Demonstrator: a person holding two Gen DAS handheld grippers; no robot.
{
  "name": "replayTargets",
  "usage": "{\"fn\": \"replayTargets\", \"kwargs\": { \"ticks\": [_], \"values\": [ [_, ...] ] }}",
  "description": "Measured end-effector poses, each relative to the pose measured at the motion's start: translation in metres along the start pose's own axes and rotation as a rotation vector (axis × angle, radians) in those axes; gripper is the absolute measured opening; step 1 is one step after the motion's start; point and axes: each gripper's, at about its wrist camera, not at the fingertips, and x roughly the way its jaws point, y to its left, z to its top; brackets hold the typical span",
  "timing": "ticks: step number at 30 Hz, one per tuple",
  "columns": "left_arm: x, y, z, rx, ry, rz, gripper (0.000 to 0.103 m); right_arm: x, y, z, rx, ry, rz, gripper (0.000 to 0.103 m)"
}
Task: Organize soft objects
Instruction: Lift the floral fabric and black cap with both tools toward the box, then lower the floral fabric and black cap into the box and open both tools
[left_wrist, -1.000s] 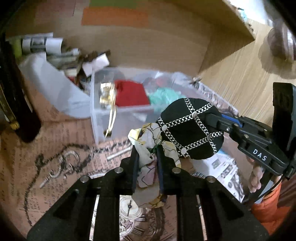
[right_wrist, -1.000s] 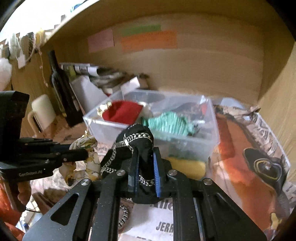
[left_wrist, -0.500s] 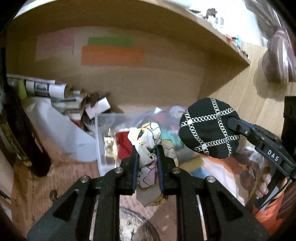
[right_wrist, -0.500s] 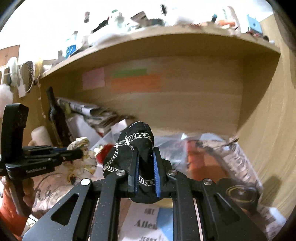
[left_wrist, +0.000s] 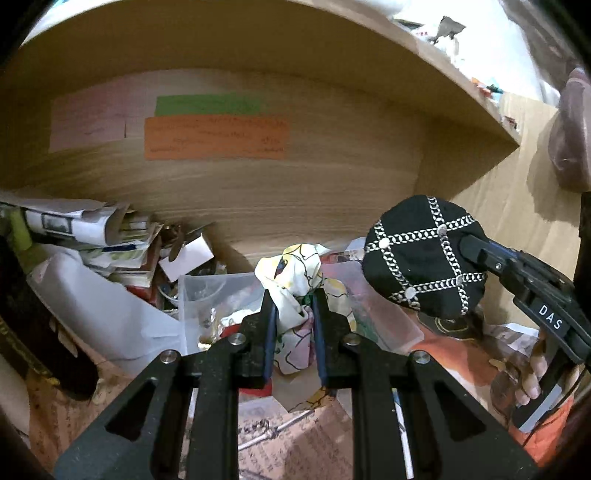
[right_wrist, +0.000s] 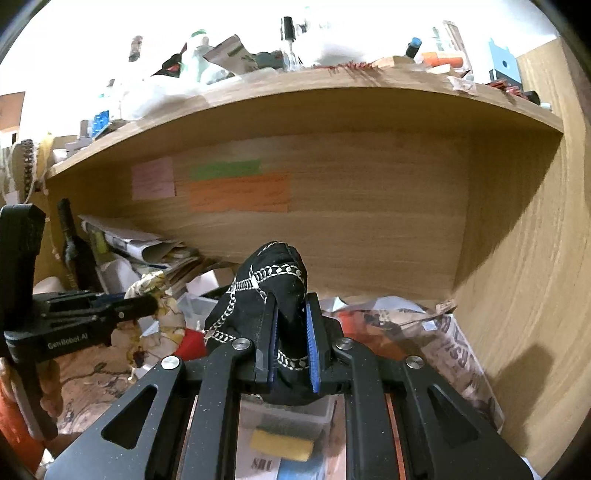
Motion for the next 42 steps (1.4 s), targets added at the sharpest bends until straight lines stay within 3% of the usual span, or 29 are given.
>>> {"fn": "replayTargets", "kwargs": {
  "ticks": [11, 20, 28, 34, 39, 42],
  "values": [
    [0.044, -0.009, 0.004, 0.023, 0.065, 0.047, 0.018, 0.046, -0.003, -0.005, 0.039, 0.09, 0.026, 0.012],
    [0.088, -0.001, -0.008, 0.001, 0.182, 0.065, 0.018, 0.089, -0.001, -0.026, 0.037, 0.207, 0.022, 0.012],
    [0.106, 0.005, -0.017, -0.009, 0.237, 0.067, 0.018, 0.111, 0.004, -0.042, -0.001, 0.293, -0.005, 0.012],
    [0.105, 0.005, -0.016, -0.011, 0.235, 0.06, 0.036, 0.115, 0.002, -0.044, -0.004, 0.322, -0.015, 0.016],
    [0.089, 0.002, -0.011, -0.006, 0.199, 0.054, 0.052, 0.107, -0.001, -0.039, 0.004, 0.31, -0.016, 0.039],
    [0.078, 0.001, -0.006, -0.011, 0.177, 0.042, 0.056, 0.096, 0.0, -0.033, 0.002, 0.284, -0.02, 0.055]
  ]
}}
